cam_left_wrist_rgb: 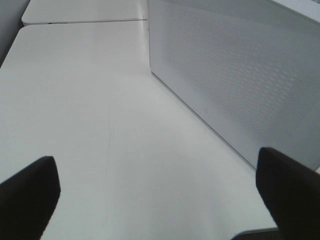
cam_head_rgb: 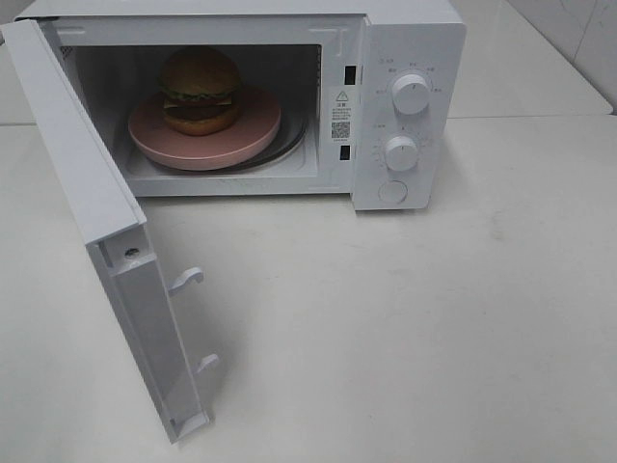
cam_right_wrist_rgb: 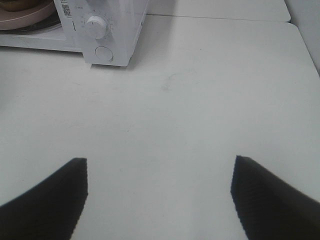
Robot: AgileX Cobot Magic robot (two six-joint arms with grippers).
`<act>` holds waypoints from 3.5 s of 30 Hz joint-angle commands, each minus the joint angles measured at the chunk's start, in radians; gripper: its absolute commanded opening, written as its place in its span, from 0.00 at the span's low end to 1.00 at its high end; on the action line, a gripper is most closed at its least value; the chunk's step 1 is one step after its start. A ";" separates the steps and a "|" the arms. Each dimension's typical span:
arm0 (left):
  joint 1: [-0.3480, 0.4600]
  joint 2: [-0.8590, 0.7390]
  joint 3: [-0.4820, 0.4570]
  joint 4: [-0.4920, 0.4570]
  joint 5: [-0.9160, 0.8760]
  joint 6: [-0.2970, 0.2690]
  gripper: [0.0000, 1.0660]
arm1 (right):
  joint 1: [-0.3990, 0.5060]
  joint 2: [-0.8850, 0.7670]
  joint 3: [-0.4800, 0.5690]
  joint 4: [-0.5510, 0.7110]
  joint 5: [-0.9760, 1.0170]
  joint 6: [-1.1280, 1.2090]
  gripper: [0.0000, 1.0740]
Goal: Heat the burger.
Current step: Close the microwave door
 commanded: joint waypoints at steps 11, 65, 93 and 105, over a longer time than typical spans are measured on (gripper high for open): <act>0.002 -0.013 0.003 -0.006 -0.010 -0.007 0.94 | -0.005 -0.027 0.005 0.012 -0.025 -0.014 0.71; 0.002 -0.013 0.003 -0.006 -0.010 -0.007 0.94 | -0.058 -0.027 0.005 0.018 -0.025 -0.010 0.71; 0.002 0.171 -0.017 -0.063 -0.163 -0.002 0.63 | -0.058 -0.027 0.005 0.018 -0.025 -0.010 0.70; 0.002 0.370 0.000 -0.064 -0.384 0.041 0.00 | -0.058 -0.027 0.005 0.018 -0.025 -0.010 0.70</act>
